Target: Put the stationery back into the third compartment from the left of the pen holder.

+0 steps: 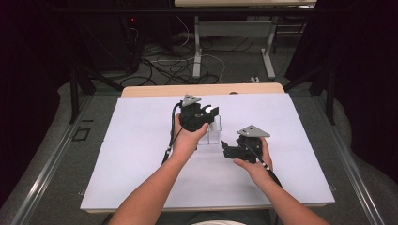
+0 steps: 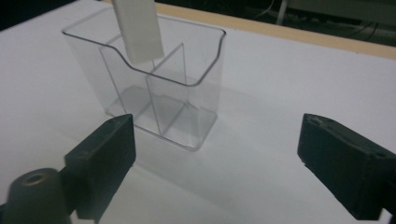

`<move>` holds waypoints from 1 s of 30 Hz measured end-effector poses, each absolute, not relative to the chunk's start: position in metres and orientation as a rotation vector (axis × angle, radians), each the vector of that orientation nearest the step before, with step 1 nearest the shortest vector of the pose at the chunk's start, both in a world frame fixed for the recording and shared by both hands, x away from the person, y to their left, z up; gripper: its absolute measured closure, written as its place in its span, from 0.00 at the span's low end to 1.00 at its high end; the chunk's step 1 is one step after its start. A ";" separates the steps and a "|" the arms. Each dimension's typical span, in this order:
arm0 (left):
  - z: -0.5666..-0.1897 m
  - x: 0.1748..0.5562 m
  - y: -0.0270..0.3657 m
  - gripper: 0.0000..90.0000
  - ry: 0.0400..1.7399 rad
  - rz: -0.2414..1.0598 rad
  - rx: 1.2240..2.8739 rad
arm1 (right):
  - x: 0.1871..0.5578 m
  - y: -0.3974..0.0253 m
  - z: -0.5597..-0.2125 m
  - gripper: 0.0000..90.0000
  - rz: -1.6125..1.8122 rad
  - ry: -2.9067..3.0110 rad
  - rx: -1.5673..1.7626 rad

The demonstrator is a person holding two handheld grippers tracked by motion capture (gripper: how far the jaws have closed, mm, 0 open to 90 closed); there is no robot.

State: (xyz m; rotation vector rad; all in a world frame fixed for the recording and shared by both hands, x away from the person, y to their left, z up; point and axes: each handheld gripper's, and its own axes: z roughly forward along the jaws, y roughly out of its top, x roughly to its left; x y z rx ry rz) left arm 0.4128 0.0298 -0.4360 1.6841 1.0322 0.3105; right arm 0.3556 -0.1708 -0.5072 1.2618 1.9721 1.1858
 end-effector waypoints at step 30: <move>-0.465 0.429 0.004 0.71 1.057 0.451 1.748 | 0.371 -0.188 -0.519 0.00 1.133 1.938 1.391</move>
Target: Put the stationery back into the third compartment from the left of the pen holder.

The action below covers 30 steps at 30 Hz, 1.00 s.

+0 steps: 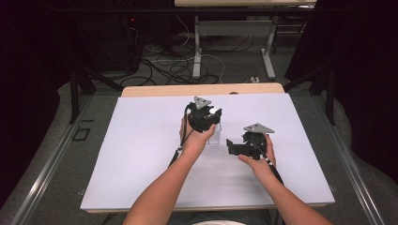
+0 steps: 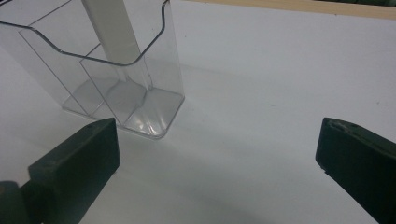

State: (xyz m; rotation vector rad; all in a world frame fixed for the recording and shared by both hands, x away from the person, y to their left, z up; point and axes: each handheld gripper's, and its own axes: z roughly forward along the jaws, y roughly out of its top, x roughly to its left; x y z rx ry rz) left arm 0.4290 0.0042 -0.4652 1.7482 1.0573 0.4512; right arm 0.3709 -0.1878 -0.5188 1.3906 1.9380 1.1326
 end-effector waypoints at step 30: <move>-0.452 0.415 0.020 0.41 0.997 0.540 1.757 | 0.372 -0.189 -0.519 0.00 1.135 1.937 1.397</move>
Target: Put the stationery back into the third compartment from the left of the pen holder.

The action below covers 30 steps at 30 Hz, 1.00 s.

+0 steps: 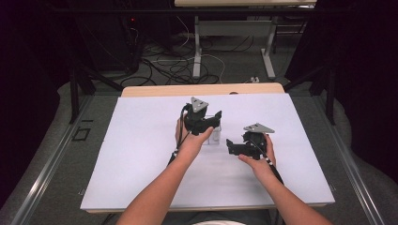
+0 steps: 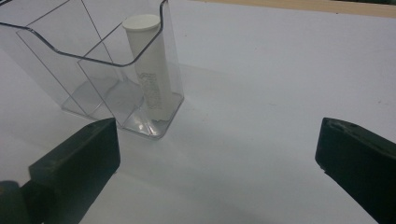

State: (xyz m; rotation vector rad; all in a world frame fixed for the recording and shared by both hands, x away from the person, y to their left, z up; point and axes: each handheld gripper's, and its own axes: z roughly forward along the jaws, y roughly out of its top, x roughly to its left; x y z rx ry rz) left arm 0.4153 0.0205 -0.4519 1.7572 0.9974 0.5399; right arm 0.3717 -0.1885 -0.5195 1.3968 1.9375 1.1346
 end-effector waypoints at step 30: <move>-0.448 0.387 0.148 0.07 1.194 0.528 1.703 | 0.372 -0.192 -0.520 0.00 1.124 1.924 1.415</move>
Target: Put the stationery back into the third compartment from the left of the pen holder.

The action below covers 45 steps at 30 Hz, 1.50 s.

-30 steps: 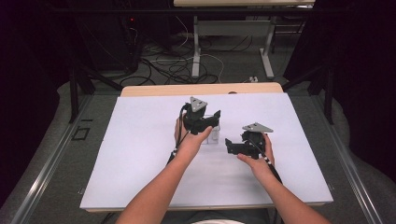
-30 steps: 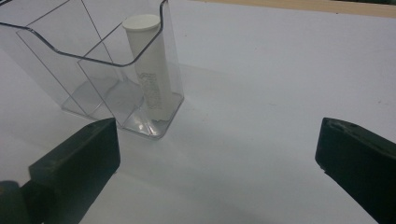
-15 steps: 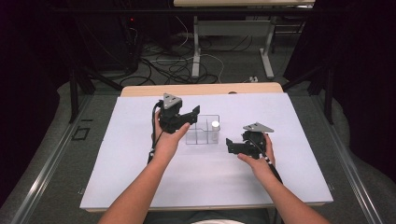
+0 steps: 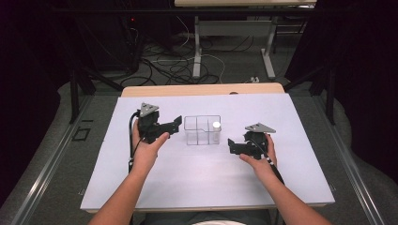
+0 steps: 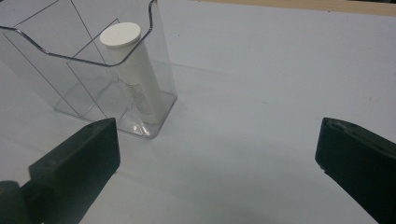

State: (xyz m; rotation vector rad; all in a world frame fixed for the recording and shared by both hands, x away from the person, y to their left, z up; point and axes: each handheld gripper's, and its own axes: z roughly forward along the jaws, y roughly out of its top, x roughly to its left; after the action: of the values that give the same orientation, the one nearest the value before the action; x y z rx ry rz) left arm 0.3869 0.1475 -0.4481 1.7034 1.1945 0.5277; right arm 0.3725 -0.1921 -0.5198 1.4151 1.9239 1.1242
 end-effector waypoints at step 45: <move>-0.519 0.363 0.221 0.00 1.370 0.509 1.704 | 0.378 -0.204 -0.521 0.00 1.087 1.913 1.452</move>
State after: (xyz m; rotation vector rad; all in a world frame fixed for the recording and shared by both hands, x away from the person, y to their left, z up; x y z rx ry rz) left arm 0.3625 0.2207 -0.5194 1.7044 1.3698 0.5091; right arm 0.3775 -0.2043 -0.5209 1.4516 1.9134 1.0871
